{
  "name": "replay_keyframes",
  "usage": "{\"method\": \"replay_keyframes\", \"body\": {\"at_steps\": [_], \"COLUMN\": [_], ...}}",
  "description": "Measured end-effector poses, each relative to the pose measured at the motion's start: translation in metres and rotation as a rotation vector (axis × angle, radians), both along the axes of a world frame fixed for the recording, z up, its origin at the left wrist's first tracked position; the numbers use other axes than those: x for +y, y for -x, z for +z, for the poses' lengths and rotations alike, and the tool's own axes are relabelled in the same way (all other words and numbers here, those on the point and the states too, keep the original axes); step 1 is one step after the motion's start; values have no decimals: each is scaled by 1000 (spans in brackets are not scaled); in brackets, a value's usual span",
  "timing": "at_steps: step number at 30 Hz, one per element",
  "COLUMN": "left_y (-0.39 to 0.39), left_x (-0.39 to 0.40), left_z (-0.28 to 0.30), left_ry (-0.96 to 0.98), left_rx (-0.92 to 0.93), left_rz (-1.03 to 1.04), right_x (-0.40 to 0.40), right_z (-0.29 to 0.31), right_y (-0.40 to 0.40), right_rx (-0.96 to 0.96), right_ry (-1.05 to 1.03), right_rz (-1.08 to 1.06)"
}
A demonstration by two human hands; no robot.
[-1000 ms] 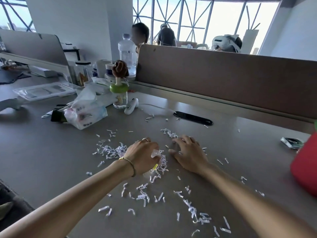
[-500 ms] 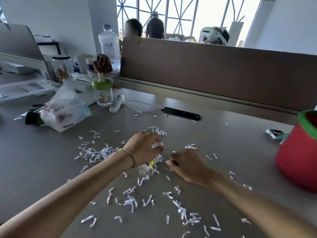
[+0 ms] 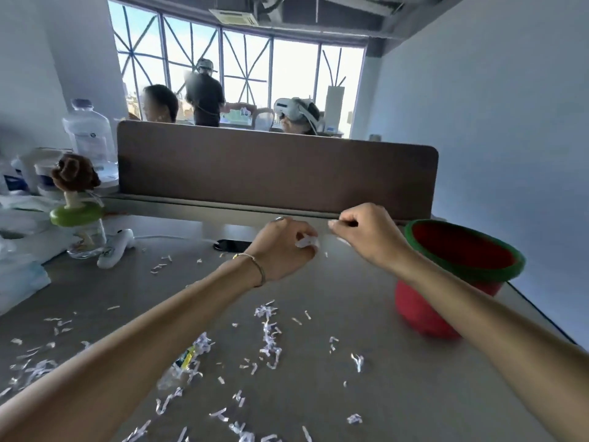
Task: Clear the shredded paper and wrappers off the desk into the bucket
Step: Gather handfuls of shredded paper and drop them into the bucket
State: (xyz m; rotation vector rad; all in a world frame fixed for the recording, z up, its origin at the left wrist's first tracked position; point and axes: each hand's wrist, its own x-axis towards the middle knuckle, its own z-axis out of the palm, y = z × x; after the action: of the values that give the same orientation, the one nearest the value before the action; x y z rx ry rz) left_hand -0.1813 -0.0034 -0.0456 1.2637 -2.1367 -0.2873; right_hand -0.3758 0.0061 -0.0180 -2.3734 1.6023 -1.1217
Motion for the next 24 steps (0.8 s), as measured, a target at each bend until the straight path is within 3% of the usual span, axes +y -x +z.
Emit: {"method": "replay_keyframes", "body": {"at_steps": [5, 10, 24], "left_y": [75, 131, 215], "left_x": [-13, -26, -48], "left_z": [38, 47, 48], "left_ry": [22, 12, 19], "left_rx": [90, 78, 24], "left_rz": [-140, -222, -302], "right_x": [-4, -12, 5], "right_z": [41, 40, 35], "right_y": [73, 140, 220], "right_rx": [16, 5, 39], "right_ry": [63, 29, -197], "right_rz": [-187, -337, -419]}}
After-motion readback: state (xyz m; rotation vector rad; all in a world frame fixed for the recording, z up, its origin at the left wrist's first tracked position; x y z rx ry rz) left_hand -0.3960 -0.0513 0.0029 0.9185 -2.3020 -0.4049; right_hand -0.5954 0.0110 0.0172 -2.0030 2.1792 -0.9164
